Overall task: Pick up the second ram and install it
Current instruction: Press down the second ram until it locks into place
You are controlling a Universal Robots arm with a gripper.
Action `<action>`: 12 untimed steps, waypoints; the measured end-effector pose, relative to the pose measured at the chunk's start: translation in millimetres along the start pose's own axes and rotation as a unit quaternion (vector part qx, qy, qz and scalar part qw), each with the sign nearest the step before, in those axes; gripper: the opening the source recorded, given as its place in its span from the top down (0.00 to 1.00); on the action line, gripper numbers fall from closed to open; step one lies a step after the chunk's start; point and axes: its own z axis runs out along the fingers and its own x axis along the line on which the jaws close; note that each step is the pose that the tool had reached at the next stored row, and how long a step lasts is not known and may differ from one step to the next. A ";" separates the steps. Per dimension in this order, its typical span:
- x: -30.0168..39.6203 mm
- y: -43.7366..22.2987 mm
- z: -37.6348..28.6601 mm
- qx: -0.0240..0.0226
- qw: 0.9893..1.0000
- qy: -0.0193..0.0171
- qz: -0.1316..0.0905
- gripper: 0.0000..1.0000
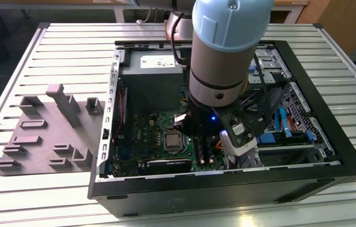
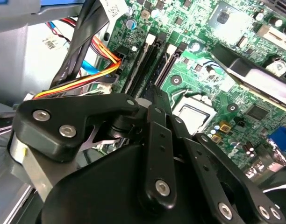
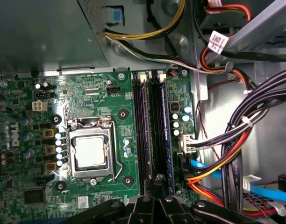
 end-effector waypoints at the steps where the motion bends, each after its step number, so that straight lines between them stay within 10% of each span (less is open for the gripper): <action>1: 0.0 0.0 -0.8 0.000 1.000 0.000 0.000 0.89; 12: 0.6 7.2 -0.6 -0.001 1.000 0.000 0.000 0.89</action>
